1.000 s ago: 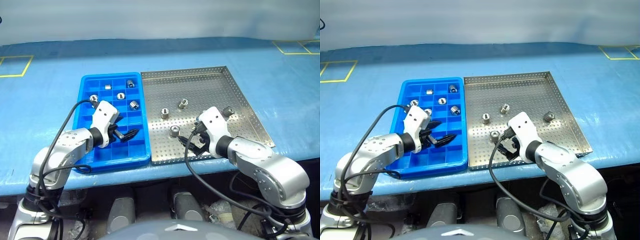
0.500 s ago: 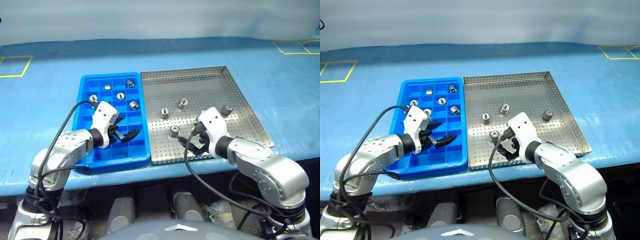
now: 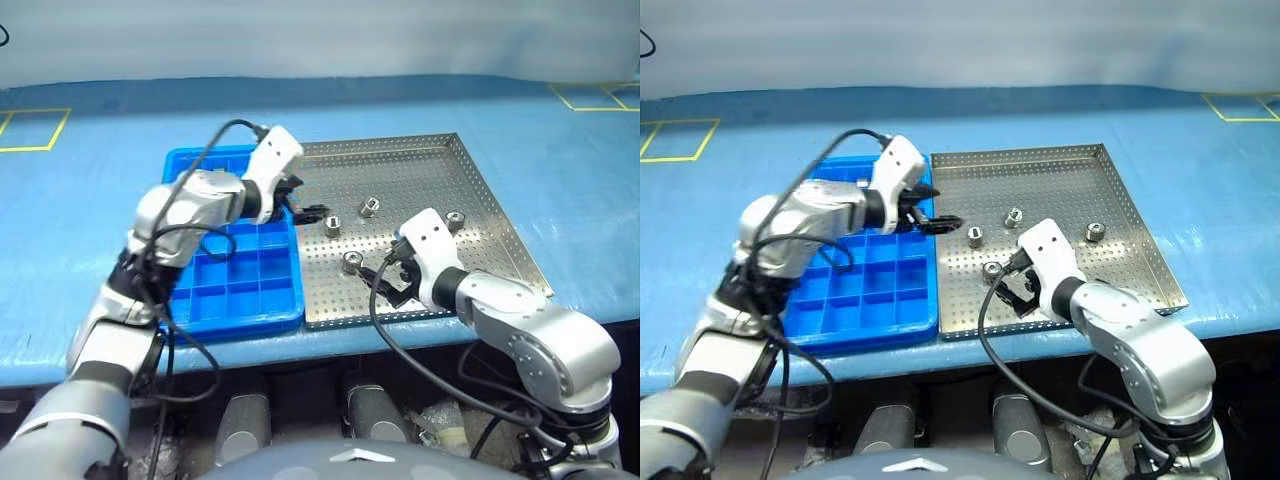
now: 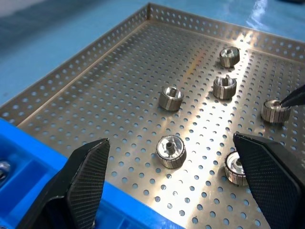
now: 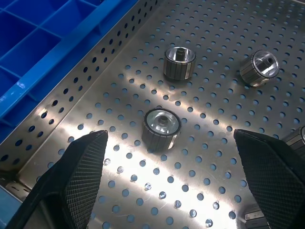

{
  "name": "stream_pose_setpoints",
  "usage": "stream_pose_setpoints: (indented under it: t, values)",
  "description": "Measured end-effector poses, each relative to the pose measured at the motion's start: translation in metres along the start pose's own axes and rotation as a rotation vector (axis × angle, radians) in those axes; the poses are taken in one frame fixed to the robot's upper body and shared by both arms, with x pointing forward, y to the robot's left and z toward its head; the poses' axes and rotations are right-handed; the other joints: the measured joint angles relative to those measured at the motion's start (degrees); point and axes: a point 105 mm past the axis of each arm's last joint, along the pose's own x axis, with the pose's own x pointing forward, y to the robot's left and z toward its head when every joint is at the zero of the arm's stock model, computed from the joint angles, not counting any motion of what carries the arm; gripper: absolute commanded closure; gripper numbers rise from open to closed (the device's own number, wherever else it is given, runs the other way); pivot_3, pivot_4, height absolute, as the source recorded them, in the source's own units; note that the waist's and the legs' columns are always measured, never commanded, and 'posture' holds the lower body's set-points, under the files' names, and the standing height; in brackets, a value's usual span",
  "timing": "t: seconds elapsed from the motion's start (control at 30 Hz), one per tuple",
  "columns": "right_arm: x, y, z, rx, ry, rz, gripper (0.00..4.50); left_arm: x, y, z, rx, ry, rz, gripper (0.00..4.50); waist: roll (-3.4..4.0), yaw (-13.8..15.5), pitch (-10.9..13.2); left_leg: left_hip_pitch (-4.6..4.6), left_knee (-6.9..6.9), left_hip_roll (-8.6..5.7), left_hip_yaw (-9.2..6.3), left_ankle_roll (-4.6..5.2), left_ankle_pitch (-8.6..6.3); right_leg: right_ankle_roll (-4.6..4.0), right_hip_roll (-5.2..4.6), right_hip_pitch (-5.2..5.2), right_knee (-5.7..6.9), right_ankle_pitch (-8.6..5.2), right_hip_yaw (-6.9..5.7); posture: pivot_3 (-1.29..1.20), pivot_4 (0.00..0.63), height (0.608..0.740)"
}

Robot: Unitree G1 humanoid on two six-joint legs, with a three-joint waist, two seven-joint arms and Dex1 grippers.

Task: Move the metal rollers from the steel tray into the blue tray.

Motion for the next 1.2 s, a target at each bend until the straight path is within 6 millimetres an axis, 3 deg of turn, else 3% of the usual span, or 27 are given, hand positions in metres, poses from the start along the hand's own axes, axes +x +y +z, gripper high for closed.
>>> stream_pose_setpoints:
  t: [0.1, 0.2, 0.27, 0.47, 0.6, 0.8, 1.07, 1.2]
  values:
    - [0.0, -0.002, 0.0, 0.008, -0.003, -0.017, 0.03, 0.031, 0.003, -0.01, 0.009, 0.094, -0.027, 0.0, 0.01, -0.2, 0.0, -0.14, -0.06, 0.01, -0.03, 0.02, -0.02, 0.04, 0.02, -0.16, -0.01, 0.02, -0.02, -0.14, 0.15, 0.74]
    - [-0.001, -0.003, -0.002, 0.016, -0.002, -0.031, 0.03, 0.049, 0.007, -0.023, 0.025, 0.17, -0.025, 0.0, 0.01, -0.6, 0.0, -0.26, -0.06, 0.0, -0.04, 0.05, -0.03, 0.04, 0.02, -0.27, -0.02, 0.02, -0.01, -0.15, 0.15, 0.74]
    - [0.0, -0.002, -0.003, 0.029, -0.007, -0.038, 0.03, 0.056, 0.011, -0.033, 0.031, 0.208, -0.023, 0.0, 0.01, -1.0, 0.0, -0.34, -0.05, 0.0, -0.04, 0.06, -0.04, 0.04, 0.02, -0.35, -0.02, 0.02, 0.0, -0.17, 0.15, 0.74]
    - [-0.003, -0.003, -0.006, 0.046, -0.011, -0.065, 0.03, 0.066, 0.015, -0.031, 0.1, 0.234, -0.028, 0.0, 0.03, -1.3, 0.0, -0.33, 0.1, -0.01, -0.07, 0.06, -0.04, 0.17, 0.01, -0.25, -0.02, 0.04, -0.01, -0.18, 0.15, 0.74]
    - [-0.003, -0.003, -0.006, 0.046, -0.011, -0.069, 0.0, 0.071, 0.008, -0.04, 0.101, 0.261, -0.073, 0.9, 0.03, -1.9, 0.0, -0.34, 0.14, 0.0, -0.05, 0.06, -0.03, 0.21, 0.01, -0.26, 0.0, 0.07, 0.02, -0.18, 0.15, 0.74]
    - [-0.003, -0.004, -0.004, 0.042, -0.017, -0.07, 0.0, 0.07, 0.009, -0.045, 0.118, 0.286, -0.085, 2.81, 0.03, -2.8, 0.0, -0.34, 0.1, 0.0, -0.09, 0.06, -0.03, 0.2, 0.02, -0.27, 0.02, 0.07, 0.01, -0.16, 0.15, 0.74]
    - [-0.003, -0.004, -0.001, 0.036, -0.024, -0.069, 0.0, 0.067, 0.011, -0.044, 0.092, 0.25, -0.08, 2.82, 0.04, -3.1, 0.0, -0.33, 0.11, 0.01, -0.09, 0.06, -0.03, 0.2, 0.03, -0.28, 0.08, 0.07, 0.01, -0.15, 0.15, 0.74]
    - [-0.003, -0.004, 0.004, 0.023, -0.038, -0.066, 0.0, 0.054, 0.019, -0.014, 0.006, 0.046, -0.013, 2.82, 0.06, -2.8, 0.0, -0.39, 0.12, 0.0, -0.12, 0.06, -0.03, 0.2, 0.01, -0.31, 0.08, 0.08, 0.0, -0.14, 0.15, 0.74]
